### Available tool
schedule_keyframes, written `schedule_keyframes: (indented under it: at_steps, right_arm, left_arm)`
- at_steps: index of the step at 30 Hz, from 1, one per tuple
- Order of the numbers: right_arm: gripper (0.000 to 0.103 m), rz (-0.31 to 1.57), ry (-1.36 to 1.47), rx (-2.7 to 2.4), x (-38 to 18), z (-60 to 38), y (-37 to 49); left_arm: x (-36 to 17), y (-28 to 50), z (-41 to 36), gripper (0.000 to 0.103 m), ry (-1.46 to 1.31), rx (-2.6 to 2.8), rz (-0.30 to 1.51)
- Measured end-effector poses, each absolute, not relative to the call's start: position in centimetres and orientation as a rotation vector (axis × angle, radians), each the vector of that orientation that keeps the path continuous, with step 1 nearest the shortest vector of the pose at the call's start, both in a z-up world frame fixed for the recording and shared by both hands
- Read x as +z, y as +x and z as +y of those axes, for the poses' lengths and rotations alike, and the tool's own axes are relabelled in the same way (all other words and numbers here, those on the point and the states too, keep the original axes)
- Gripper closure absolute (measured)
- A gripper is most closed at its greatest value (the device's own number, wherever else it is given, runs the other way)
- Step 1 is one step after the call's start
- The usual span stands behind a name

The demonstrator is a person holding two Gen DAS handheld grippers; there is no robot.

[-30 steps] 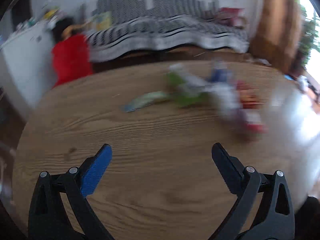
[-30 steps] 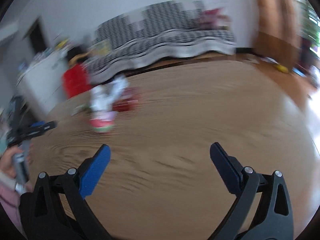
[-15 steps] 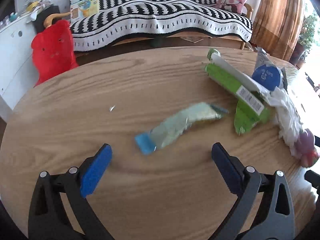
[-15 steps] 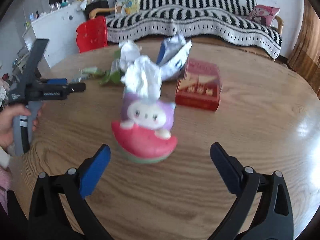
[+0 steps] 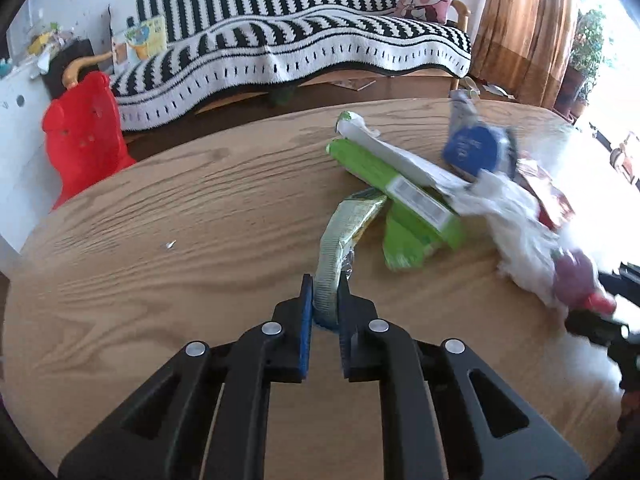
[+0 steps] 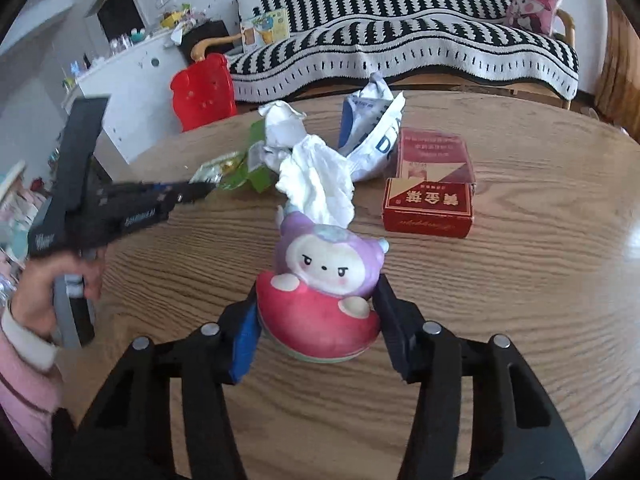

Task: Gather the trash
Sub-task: 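Lift the wrapper and pink toy figure and carry them over the bin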

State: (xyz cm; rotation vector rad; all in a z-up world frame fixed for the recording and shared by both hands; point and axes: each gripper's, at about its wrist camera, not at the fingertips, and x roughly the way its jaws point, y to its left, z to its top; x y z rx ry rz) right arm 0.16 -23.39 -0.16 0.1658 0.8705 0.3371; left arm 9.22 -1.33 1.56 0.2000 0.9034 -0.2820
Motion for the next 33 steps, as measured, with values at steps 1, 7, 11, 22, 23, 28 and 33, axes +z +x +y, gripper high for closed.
schedule_keyframes:
  at_steps: [1,7,11,22,23,28,33]
  right_arm:
    - [0.051,0.852,0.165,0.33,0.4,-23.5,-0.3]
    - [0.051,0.821,0.205,0.315,1.5,-23.8,-2.5]
    - [0.051,0.838,0.227,0.319,1.2,-23.7,-3.5]
    - [0.051,0.85,0.262,0.353,0.7,-22.5,-3.3]
    - [0.051,0.849,0.265,0.359,0.7,-22.4,-3.3]
    - [0.051,0.824,0.235,0.37,1.3,-21.6,-3.5]
    - [0.051,0.761,0.264,0.321,3.6,-24.0,-5.0]
  left_arm:
    - [1.9,8.6,-1.4,0.093,0.2,-0.283,0.9]
    - [3.8,3.8,-1.6,0.093,0.188,-0.261,0.869]
    - [3.9,2.6,-1.3,0.093,0.201,-0.264,0.872]
    - [3.7,3.0,0.7,0.093,0.164,-0.261,0.868]
    - [3.7,3.1,0.9,0.093,0.159,-0.26,0.867]
    - [3.9,3.8,1.4,0.092,0.102,-0.227,0.884]
    - [6.9,2.5,-1.4,0.092,0.067,-0.2,0.826]
